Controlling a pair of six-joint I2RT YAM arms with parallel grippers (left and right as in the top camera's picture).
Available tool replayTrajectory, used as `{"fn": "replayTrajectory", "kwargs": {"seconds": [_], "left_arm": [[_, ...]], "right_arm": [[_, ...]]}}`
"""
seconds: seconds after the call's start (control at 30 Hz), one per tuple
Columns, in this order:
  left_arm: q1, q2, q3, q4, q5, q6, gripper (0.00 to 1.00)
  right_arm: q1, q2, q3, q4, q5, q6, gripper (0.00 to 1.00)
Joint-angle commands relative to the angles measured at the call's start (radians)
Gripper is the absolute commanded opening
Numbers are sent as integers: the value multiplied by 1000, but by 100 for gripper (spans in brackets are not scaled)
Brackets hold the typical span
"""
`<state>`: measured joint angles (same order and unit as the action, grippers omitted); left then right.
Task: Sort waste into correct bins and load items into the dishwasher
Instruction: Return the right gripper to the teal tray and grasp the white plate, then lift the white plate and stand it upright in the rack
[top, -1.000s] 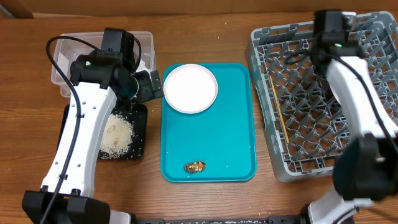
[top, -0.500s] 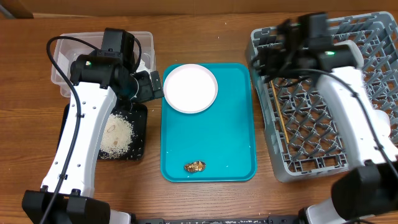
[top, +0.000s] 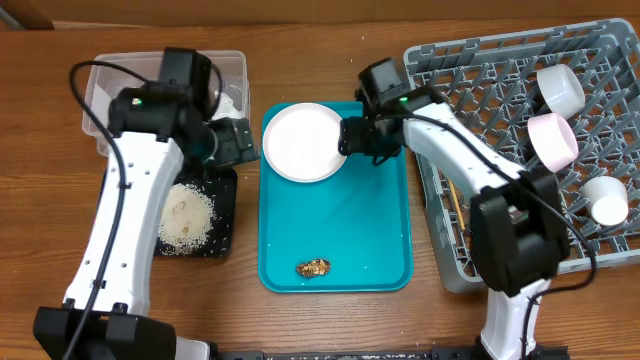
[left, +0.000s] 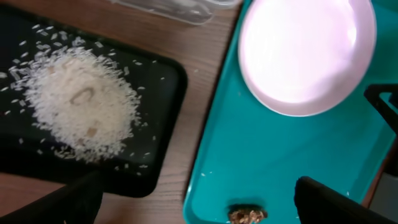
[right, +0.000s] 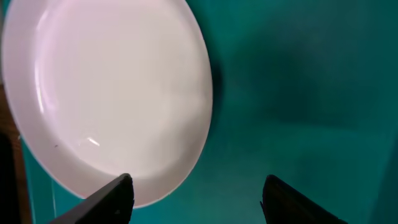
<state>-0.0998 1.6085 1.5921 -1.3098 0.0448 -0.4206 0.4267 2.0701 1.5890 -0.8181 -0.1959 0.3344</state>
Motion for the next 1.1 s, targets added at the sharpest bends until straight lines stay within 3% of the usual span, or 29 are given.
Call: {"fn": "replayTrajectory", "kwargs": {"seconds": [0.0,0.1,0.13,0.27,0.57,0.73,0.83,1.07], "left_arm": [[89,-7,-2,-14,-26,-30,100],[137,-7,-2,-23,-19,-33,100],[157,-7,-2,-26,-19,-32,100],[166,-7,-2,-29,-19,-32,100],[165,-7,-2,-29,-19,-32,100],[165,-7,-2,-23,-19,-32,100],[165,-7,-2,-23,-19,-32,100],[165,-7,-2,-23,-19,-32,100]], "right_arm": [[25,45,-2,31,23,64,66],[39,68,-2,69,24,64,64],[47,82,-2,78,38,67,58],[59,105,-2,58,109,132,50],[39,113,10,-50,110,141,4],[-15,74,101,-188,110,121,4],[-65,1,219,-286,123,14,4],[-141,-153,347,-369,326,-61,4]]}}
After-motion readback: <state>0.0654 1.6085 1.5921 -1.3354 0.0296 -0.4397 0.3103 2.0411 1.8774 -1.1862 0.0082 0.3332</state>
